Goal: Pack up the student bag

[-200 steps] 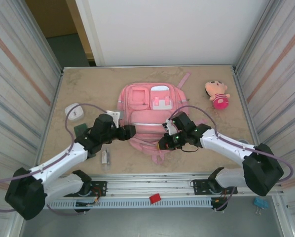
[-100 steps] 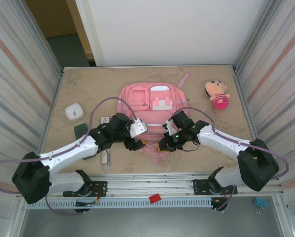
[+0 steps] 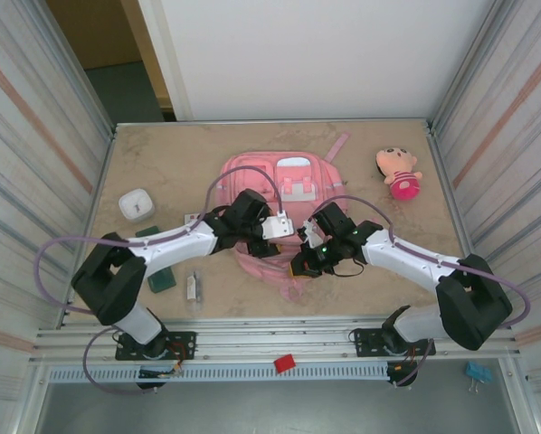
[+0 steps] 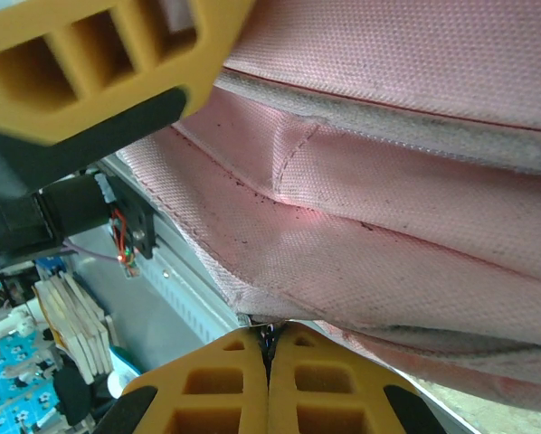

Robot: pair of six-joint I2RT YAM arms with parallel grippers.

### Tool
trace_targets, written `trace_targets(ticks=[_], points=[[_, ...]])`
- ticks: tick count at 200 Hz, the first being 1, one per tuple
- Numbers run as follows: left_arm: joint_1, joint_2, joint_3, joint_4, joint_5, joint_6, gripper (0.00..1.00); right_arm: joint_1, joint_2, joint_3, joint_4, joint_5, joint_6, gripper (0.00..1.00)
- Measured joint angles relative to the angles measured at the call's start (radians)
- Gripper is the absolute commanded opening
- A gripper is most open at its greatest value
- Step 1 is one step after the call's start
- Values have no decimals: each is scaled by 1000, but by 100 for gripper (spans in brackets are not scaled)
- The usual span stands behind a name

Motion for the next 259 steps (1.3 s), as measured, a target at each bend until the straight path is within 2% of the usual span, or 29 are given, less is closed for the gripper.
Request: trace_targets(ticks=[7,15,29,37,62,112,168,196,231,259], points=[[-1,9,12,-12,2,3,52,0,-6,0,0,5,0,0],[-2,9,22,-31,5,-2,39,0,-15,0,0,11,0,0],[-7,-6,39,-58,12,-3,7,-2,-36,-3,3,19,3,0],[-8,-22,46,-70,14,-6,0,-8,-48,-9,5,20,3,0],[10,-86,72,-85,23,-24,0,-22,-77,-38,19,23,4,0],[113,-204,118,-176,135,-45,0,-27,-145,-44,93,50,0,0],[154,-209,127,-210,184,-27,0,-66,-253,-44,-1,92,-33,0],[168,-208,127,-209,217,-31,15,-41,-256,-44,11,91,-35,0],[178,-183,127,-180,234,-62,36,39,-214,-42,48,81,-34,0],[175,-171,123,-180,228,-53,51,49,-172,-40,57,68,-34,0]])
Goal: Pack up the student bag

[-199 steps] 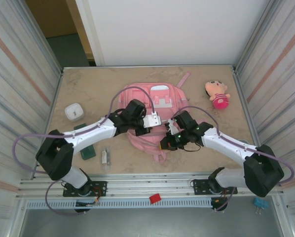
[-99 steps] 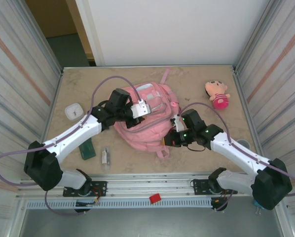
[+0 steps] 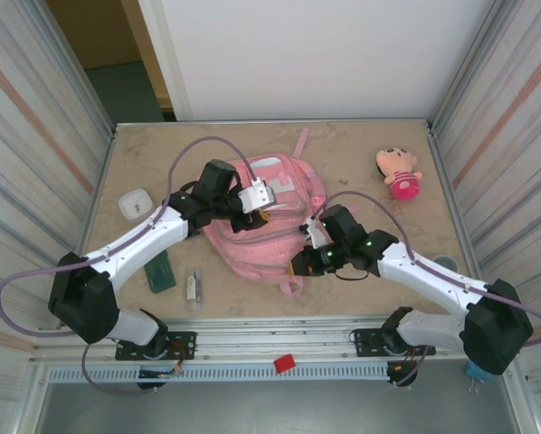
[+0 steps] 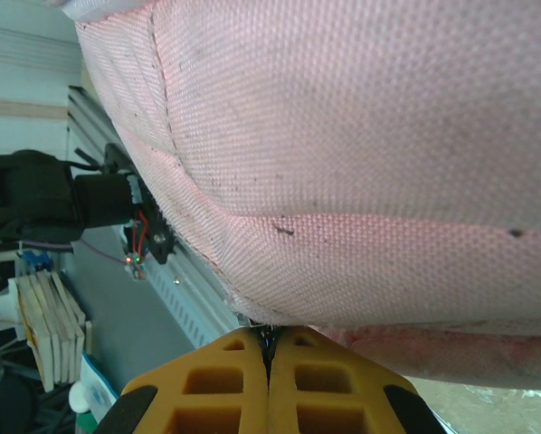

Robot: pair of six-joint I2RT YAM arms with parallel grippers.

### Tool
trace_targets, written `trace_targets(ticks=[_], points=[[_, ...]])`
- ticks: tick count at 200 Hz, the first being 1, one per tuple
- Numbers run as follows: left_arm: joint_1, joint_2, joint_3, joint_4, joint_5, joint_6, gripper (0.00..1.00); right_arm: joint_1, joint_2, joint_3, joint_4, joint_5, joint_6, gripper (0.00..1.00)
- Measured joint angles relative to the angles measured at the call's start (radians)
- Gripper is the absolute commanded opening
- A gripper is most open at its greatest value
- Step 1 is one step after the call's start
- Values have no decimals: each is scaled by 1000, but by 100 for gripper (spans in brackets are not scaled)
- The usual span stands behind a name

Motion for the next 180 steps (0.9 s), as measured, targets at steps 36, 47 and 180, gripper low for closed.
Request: trace_targets(ticks=[36,47,180], points=[[-11,-77,-48,4,37,27,65,0,40,7,2,-31,0,0],[-29,-121,-68,-1,48,41,66,0,48,11,4,-37,0,0],[-214,-122,-211,-34,100,104,43,-16,63,35,15,-86,0,0]])
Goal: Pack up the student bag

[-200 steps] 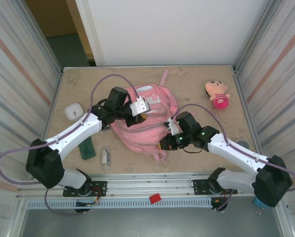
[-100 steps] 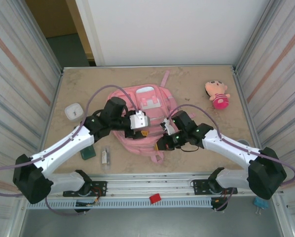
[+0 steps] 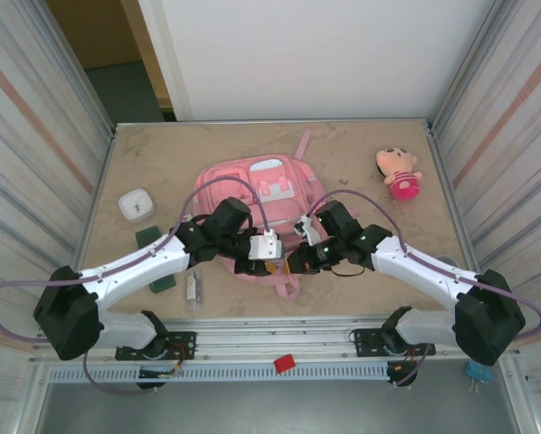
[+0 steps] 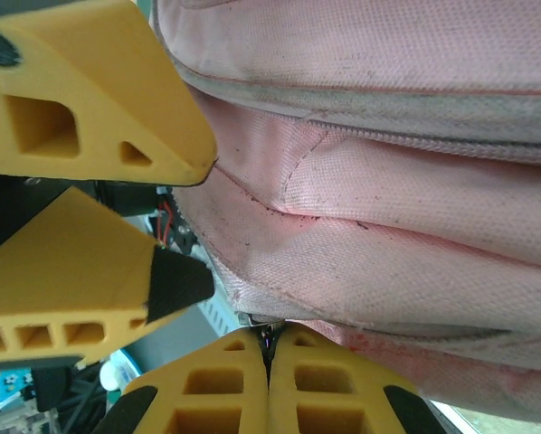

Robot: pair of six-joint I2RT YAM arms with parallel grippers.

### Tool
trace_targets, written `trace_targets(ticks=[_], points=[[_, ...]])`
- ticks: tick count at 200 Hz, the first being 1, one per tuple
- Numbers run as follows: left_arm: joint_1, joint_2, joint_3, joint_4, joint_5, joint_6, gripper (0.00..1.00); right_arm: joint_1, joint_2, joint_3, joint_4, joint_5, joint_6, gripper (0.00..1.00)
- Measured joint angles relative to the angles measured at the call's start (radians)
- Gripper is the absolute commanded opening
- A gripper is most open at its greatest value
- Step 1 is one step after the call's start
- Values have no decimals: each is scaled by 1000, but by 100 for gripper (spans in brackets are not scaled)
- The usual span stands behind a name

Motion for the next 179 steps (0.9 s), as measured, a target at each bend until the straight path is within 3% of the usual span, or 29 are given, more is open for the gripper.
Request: trace_targets(ticks=[28,55,72,142,179], points=[[-2,12,-18,1,-34,-1,39,-7,0,0,5,-17,0,0],[-3,37,-18,-5,-38,-2,10,-11,0,0,6,-15,-1,0],[-11,37,-18,-5,-39,-5,1,-26,0,10,-21,-3,-23,0],[-15,22,-21,26,-65,10,0,-188,-16,68,-241,43,-219,0],[-14,12,-22,22,-65,11,0,-201,-12,67,-248,31,-259,3]])
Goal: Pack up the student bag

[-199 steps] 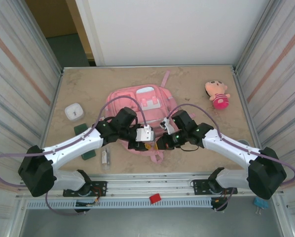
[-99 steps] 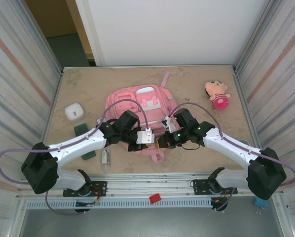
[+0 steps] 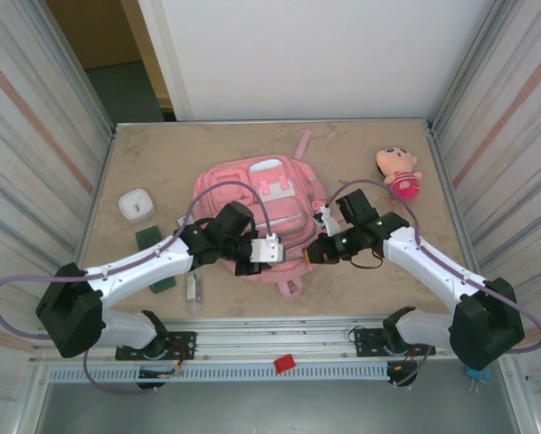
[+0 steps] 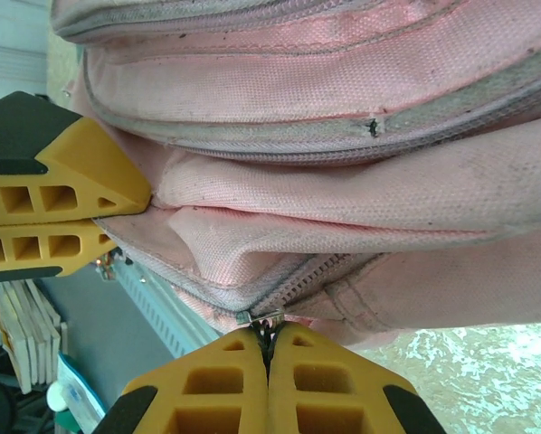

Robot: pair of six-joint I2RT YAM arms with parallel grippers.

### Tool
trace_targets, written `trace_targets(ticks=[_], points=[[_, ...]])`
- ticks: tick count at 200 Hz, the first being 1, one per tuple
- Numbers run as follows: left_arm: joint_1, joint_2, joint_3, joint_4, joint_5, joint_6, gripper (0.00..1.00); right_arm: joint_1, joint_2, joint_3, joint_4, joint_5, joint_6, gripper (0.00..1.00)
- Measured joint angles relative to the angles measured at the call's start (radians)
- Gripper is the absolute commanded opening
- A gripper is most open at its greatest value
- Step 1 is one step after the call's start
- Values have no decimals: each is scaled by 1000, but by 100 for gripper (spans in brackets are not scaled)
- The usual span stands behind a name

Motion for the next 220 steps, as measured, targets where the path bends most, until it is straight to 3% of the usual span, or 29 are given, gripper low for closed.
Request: trace_targets(ticks=[46,138,208,220], points=[[13,-44,-27,-2,16,-5,0,12,1,-50,97,-27,12,19],[51,-77,-44,-1,53,-38,0,38,-56,-152,211,-16,59,28],[58,-93,-51,12,64,-49,0,50,-82,-178,254,-16,87,22],[61,-93,-51,14,68,-49,0,49,-89,-178,255,-15,87,14]])
